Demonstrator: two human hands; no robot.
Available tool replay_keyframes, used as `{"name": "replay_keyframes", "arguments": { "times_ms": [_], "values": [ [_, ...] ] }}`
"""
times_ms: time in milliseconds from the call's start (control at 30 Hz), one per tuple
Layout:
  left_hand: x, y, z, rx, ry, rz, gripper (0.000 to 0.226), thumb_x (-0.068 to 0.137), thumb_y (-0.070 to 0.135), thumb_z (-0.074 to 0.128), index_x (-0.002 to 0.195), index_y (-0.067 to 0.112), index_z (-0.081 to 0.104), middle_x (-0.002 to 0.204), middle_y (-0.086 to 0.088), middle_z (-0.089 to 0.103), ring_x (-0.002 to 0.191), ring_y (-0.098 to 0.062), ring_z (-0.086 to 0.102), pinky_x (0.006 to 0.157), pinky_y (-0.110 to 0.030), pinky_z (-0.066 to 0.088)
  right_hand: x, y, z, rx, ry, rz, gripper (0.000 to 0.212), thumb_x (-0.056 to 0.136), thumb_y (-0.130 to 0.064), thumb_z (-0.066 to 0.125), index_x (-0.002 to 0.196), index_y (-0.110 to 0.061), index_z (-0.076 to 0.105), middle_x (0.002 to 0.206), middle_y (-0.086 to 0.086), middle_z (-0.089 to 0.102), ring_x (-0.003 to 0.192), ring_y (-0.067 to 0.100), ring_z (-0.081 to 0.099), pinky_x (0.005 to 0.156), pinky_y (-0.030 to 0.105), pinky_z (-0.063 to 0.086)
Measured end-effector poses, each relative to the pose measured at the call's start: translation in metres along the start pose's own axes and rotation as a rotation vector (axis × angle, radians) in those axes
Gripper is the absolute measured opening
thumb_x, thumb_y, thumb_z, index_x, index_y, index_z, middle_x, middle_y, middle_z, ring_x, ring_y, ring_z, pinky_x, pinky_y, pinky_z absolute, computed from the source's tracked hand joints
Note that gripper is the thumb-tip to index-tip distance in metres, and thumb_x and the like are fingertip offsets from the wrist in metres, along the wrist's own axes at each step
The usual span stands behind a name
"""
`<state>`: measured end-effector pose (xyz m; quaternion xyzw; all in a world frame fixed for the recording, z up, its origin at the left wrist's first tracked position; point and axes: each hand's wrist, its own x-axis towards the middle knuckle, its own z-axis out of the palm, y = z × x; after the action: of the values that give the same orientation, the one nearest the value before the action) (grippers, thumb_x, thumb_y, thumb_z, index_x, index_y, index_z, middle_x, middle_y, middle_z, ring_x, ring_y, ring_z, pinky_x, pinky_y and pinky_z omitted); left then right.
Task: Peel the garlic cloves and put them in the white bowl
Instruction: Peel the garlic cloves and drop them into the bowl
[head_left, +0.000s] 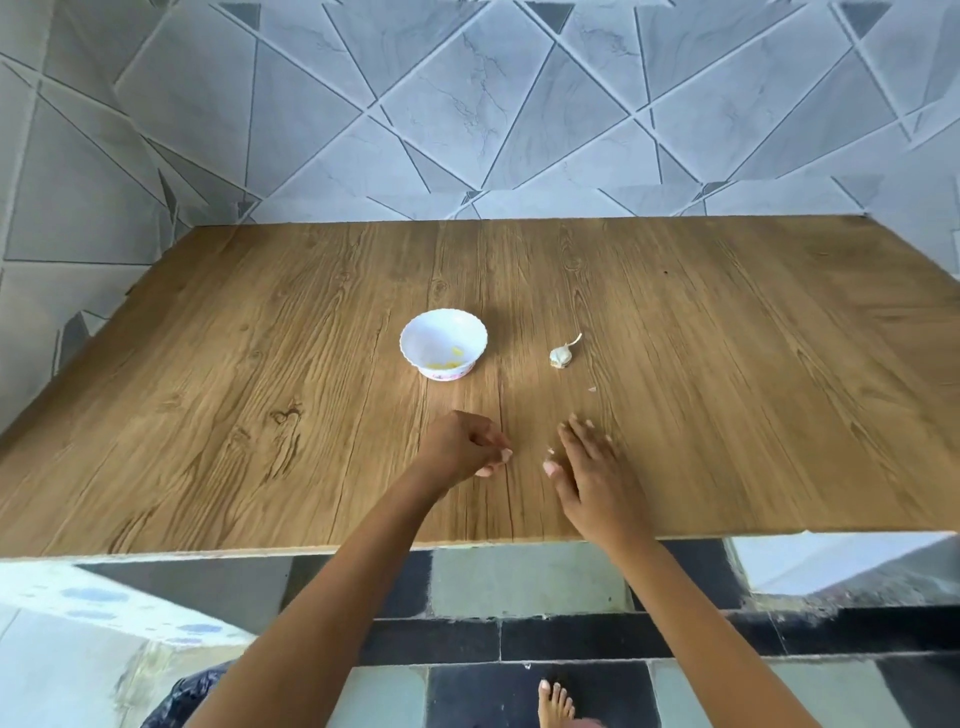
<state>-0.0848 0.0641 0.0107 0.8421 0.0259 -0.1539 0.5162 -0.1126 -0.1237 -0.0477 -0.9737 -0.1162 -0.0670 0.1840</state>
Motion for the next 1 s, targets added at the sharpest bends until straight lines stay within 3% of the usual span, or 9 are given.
{"name": "replay_keyframes", "arguments": {
  "times_ms": [67, 233, 333, 533, 733, 800, 867, 933, 1000],
  "values": [
    [0.004, 0.003, 0.0, 0.052, -0.032, -0.023, 0.007, 0.081, 0.0, 0.07, 0.088, -0.001, 0.071, 0.077, -0.011, 0.069, 0.062, -0.012, 0.065, 0.057, -0.013, 0.052, -0.001, 0.001, 0.003, -0.075, -0.013, 0.019, 0.079, 0.096, -0.055, 0.0, 0.137, -0.006, 0.046, 0.146, 0.011, 0.04, 0.137, 0.026, 0.034, 0.112, 0.038, 0.014],
    [0.014, 0.01, 0.002, 0.151, -0.076, -0.061, 0.009, 0.08, 0.002, 0.072, 0.089, 0.001, 0.072, 0.083, -0.011, 0.071, 0.063, -0.01, 0.066, 0.059, -0.014, 0.053, 0.0, 0.0, 0.006, -0.073, 0.011, 0.029, 0.073, 0.098, -0.051, 0.007, 0.134, -0.005, 0.05, 0.142, 0.012, 0.046, 0.134, 0.027, 0.04, 0.11, 0.042, 0.02],
    [0.018, 0.016, 0.005, 0.255, -0.06, -0.071, 0.008, 0.08, 0.004, 0.072, 0.088, 0.002, 0.072, 0.08, -0.006, 0.069, 0.064, -0.009, 0.066, 0.068, -0.021, 0.057, 0.001, 0.0, 0.007, -0.085, 0.025, 0.039, 0.069, 0.099, -0.049, 0.01, 0.133, -0.006, 0.052, 0.14, 0.011, 0.048, 0.132, 0.027, 0.042, 0.109, 0.044, 0.023],
    [0.017, 0.018, 0.013, 0.387, 0.016, -0.027, 0.004, 0.081, 0.006, 0.071, 0.085, 0.004, 0.071, 0.073, 0.0, 0.065, 0.056, -0.001, 0.059, 0.05, -0.005, 0.045, 0.001, 0.001, 0.011, -0.095, 0.069, 0.043, 0.062, 0.098, -0.045, 0.019, 0.13, -0.006, 0.054, 0.138, 0.012, 0.051, 0.13, 0.027, 0.045, 0.108, 0.043, 0.026],
    [0.012, 0.019, 0.02, 0.576, 0.055, 0.06, 0.006, 0.081, 0.007, 0.07, 0.082, 0.012, 0.073, 0.085, 0.002, 0.068, 0.081, -0.012, 0.063, 0.079, -0.03, 0.054, 0.001, 0.001, 0.011, -0.074, 0.11, 0.01, 0.054, 0.093, -0.039, 0.033, 0.127, -0.004, 0.057, 0.135, 0.013, 0.053, 0.128, 0.029, 0.047, 0.107, 0.045, 0.025],
    [0.007, 0.015, 0.017, 0.442, 0.05, 0.05, 0.004, 0.082, 0.005, 0.07, 0.081, 0.009, 0.072, 0.082, -0.003, 0.07, 0.077, -0.014, 0.064, 0.076, -0.03, 0.056, 0.001, 0.003, 0.01, 0.059, 0.128, -0.005, 0.049, 0.093, -0.037, 0.04, 0.126, -0.005, 0.058, 0.136, 0.012, 0.053, 0.13, 0.028, 0.045, 0.109, 0.043, 0.028],
    [-0.001, 0.012, 0.012, 0.056, -0.002, -0.007, 0.003, 0.081, 0.003, 0.071, 0.084, 0.004, 0.071, 0.076, -0.009, 0.069, 0.07, -0.014, 0.065, 0.066, -0.024, 0.057, 0.002, 0.003, 0.001, 0.348, 0.146, -0.009, 0.042, 0.091, -0.035, 0.049, 0.122, -0.008, 0.061, 0.131, 0.007, 0.057, 0.126, 0.021, 0.049, 0.106, 0.035, 0.037],
    [-0.008, 0.013, 0.009, -0.242, -0.023, -0.047, 0.008, 0.081, 0.004, 0.071, 0.088, 0.004, 0.07, 0.074, -0.006, 0.069, 0.069, -0.01, 0.066, 0.063, -0.019, 0.054, 0.003, -0.001, -0.012, 0.621, 0.134, 0.007, 0.031, 0.092, -0.03, 0.057, 0.116, -0.012, 0.064, 0.115, 0.0, 0.066, 0.107, 0.009, 0.061, 0.092, 0.022, 0.048],
    [-0.012, 0.014, 0.012, -0.359, -0.029, -0.056, 0.009, 0.08, 0.005, 0.071, 0.089, 0.005, 0.069, 0.076, -0.005, 0.07, 0.071, -0.011, 0.067, 0.065, -0.019, 0.055, 0.006, -0.011, -0.025, 0.898, 0.018, 0.13, 0.018, 0.09, -0.021, 0.061, 0.107, -0.016, 0.067, 0.099, -0.003, 0.071, 0.088, 0.006, 0.066, 0.076, 0.017, 0.052]
  ]
}}
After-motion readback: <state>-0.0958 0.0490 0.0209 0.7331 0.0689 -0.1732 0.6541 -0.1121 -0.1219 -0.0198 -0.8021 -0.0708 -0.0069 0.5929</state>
